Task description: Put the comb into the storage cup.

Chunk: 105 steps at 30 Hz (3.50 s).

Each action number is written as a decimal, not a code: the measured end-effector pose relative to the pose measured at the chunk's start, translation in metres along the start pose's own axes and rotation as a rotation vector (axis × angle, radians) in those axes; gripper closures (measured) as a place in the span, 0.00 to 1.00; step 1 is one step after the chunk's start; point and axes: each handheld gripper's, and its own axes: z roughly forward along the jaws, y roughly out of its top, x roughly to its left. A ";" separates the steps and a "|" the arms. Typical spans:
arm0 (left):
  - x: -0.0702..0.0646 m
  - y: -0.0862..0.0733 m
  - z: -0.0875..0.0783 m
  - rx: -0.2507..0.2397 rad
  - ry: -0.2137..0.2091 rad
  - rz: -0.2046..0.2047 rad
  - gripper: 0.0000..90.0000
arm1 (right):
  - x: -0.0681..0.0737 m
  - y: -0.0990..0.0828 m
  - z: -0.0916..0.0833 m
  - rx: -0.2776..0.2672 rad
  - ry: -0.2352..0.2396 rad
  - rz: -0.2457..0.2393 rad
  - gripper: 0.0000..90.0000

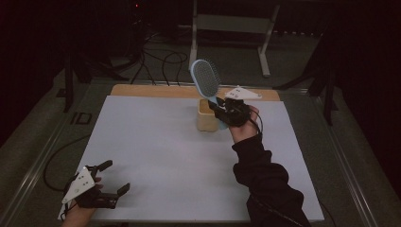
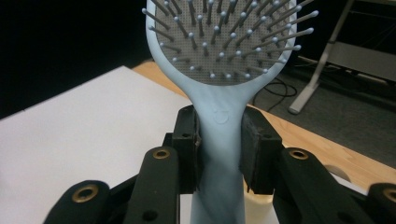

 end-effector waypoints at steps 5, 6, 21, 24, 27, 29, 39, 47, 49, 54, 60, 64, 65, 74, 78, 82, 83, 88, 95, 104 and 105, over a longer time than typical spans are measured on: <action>0.000 0.000 0.000 -0.001 0.000 -0.001 0.00 | -0.007 0.007 0.008 -0.024 -0.013 0.016 0.78; 0.000 0.000 0.000 -0.001 0.000 0.001 0.00 | -0.008 0.008 0.009 -0.029 -0.015 0.022 0.78; 0.001 0.000 -0.001 -0.005 -0.003 -0.007 0.00 | -0.018 0.025 0.039 -0.104 -0.060 0.053 0.78; 0.001 0.000 -0.001 -0.005 -0.004 -0.007 0.00 | -0.019 0.027 0.045 -0.115 -0.073 0.059 0.78; 0.001 0.000 -0.001 -0.010 -0.006 -0.008 0.00 | -0.021 0.028 0.051 -0.131 -0.076 0.077 0.78; 0.001 0.000 -0.002 -0.012 -0.006 -0.009 0.00 | -0.022 0.027 0.055 -0.139 -0.083 0.089 0.78; 0.002 -0.001 -0.002 -0.012 -0.006 -0.013 0.00 | -0.032 0.013 0.073 -0.171 -0.101 0.124 0.78; 0.003 -0.001 -0.002 -0.012 -0.007 -0.016 0.00 | -0.038 0.001 0.088 -0.166 -0.106 0.116 0.78; 0.003 -0.001 -0.002 -0.013 -0.008 -0.019 0.00 | -0.040 -0.002 0.092 -0.163 -0.086 0.113 0.78; 0.003 -0.001 -0.002 -0.014 -0.007 -0.019 0.00 | -0.040 -0.009 0.098 -0.172 -0.075 0.111 0.78; 0.003 -0.001 -0.002 -0.015 -0.007 -0.020 0.00 | -0.040 -0.016 0.103 -0.175 -0.064 0.108 0.78; 0.003 -0.001 -0.002 -0.015 -0.007 -0.020 0.00 | -0.040 -0.022 0.104 -0.181 -0.049 0.105 0.78; 0.003 -0.001 -0.003 -0.014 -0.007 -0.018 0.00 | -0.040 -0.023 0.104 -0.182 -0.056 0.101 0.78; 0.003 -0.002 -0.002 -0.014 -0.006 -0.021 0.00 | -0.039 -0.037 0.104 -0.178 -0.030 0.088 0.78; 0.003 -0.002 -0.002 -0.013 -0.006 -0.019 0.00 | -0.040 -0.041 0.104 -0.179 -0.023 0.084 0.78; 0.003 -0.002 -0.002 -0.015 -0.007 -0.022 0.00 | -0.038 -0.046 0.103 -0.181 -0.016 0.076 0.78; 0.003 -0.002 -0.002 -0.015 -0.007 -0.022 0.00 | -0.038 -0.049 0.103 -0.180 -0.018 0.069 0.78; 0.003 -0.002 -0.002 -0.013 -0.006 -0.020 0.00 | -0.040 -0.053 0.104 -0.163 0.010 0.100 0.58; 0.003 -0.001 -0.002 -0.015 -0.005 -0.021 0.00 | -0.037 -0.057 0.096 -0.155 -0.006 0.111 0.30; 0.003 -0.001 -0.002 -0.011 -0.004 -0.019 0.00 | -0.037 -0.058 0.093 -0.125 -0.005 0.066 0.11; 0.003 -0.001 -0.002 -0.009 -0.003 -0.019 0.00 | -0.035 -0.058 0.093 -0.115 -0.006 0.047 0.11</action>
